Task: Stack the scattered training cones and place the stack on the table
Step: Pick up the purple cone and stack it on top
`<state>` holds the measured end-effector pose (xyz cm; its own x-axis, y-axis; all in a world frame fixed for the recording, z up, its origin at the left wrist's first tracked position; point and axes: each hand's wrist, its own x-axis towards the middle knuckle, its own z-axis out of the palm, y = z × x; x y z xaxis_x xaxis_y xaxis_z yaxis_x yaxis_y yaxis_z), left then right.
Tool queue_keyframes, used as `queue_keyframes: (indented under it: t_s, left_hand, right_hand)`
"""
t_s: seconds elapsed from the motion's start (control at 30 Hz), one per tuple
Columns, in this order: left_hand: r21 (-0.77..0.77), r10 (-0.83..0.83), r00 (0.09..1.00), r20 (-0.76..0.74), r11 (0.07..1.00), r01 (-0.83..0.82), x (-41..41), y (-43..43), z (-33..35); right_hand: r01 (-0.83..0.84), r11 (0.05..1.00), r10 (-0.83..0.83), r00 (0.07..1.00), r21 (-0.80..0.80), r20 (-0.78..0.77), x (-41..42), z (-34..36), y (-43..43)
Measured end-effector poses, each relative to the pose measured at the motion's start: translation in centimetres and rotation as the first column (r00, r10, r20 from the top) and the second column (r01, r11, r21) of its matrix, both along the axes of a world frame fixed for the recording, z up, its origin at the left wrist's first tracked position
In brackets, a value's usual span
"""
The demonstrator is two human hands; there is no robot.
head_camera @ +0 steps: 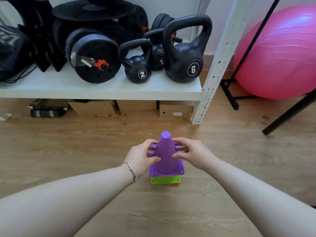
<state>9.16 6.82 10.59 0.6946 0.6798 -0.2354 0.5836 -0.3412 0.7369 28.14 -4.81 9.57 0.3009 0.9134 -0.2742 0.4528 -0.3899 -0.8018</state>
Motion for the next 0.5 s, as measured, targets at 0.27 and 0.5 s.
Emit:
queue_keyframes:
  t_s: [0.27, 0.5]
  left_hand:
    - [-0.061, 0.015, 1.0, -0.011, 0.998, -0.016, 0.7, -1.4, -5.0]
    - [-0.046, 0.002, 0.998, -0.062, 0.999, -0.005, 0.6, -1.2, -8.0]
  right_hand:
    - [0.011, 0.997, -0.015, 0.999, -0.073, -0.047, 0.2, -4.9, -1.1]
    - [0.033, 0.996, -0.039, 0.997, -0.087, -0.067, -0.7, -8.0, -1.1]
